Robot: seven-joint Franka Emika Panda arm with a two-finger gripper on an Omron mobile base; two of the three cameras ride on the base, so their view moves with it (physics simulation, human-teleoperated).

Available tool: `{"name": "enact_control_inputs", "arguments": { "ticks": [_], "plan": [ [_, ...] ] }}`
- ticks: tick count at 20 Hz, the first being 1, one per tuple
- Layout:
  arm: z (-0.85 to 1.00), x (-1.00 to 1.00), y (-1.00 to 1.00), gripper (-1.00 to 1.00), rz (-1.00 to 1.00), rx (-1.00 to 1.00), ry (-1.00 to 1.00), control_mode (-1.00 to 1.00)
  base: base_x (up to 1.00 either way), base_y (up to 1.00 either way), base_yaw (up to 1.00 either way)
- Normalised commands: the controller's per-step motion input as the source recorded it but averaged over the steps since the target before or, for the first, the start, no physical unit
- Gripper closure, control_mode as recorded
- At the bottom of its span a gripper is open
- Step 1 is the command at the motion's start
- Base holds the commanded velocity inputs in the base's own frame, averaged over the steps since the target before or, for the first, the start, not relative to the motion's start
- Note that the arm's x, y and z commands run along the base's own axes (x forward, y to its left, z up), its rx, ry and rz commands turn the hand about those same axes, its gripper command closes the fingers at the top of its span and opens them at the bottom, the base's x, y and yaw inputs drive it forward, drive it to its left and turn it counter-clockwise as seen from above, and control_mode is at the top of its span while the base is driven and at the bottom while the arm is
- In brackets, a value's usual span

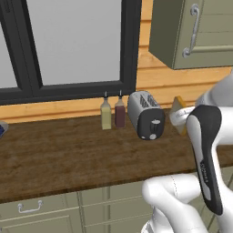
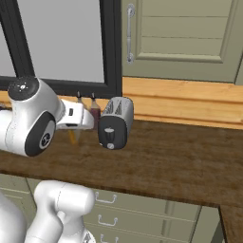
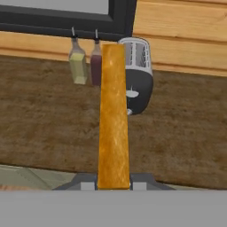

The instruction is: Start the toaster. Once the lever pops up, take the bread to the plate on the dining counter.

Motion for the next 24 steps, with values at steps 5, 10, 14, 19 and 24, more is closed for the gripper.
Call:
{"name": "enact_control_inputs", "arguments": {
  "ticks": [5,10,14,19,24],
  "plan": [
    [0.24,0.00,0.00,1.00,-0.07,0.00,0.00,-1.00,0.00,0.00,0.00],
    [0.07,-0.10,0.00,1.00,-0.01,0.00,0.00,-1.00,0.00,0.00,0.00],
    [0.00,-0.16,0.00,1.00,0.00,0.00,0.00,1.00,-0.07,0.00,0.00],
    [0.00,0.00,0.00,1.00,0.00,0.00,0.00,1.00,-0.82,0.17,0.30],
    [0.00,0.00,0.00,1.00,0.00,0.00,0.00,1.00,-0.59,0.47,0.90]
  ]
}}
